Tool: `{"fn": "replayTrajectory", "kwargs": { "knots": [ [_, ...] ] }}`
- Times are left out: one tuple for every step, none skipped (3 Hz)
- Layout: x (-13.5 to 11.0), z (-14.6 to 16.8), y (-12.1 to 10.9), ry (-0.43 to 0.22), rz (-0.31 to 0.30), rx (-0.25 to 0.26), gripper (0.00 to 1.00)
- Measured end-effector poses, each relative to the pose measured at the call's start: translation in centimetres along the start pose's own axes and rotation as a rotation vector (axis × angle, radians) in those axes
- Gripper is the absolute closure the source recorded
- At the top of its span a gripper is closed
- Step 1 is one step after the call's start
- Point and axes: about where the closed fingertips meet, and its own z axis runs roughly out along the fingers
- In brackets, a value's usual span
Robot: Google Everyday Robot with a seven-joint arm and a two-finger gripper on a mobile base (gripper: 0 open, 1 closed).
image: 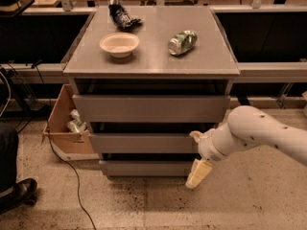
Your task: Open middle drawer
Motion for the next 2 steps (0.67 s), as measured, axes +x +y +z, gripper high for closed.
{"fn": "replayTrajectory", "kwargs": {
  "knots": [
    [0.5,5.0,-2.0,-0.058,-0.009,-0.001,0.0],
    [1.2,10.1,-4.3,-0.118,-0.009,-0.004,0.0]
  ]
}}
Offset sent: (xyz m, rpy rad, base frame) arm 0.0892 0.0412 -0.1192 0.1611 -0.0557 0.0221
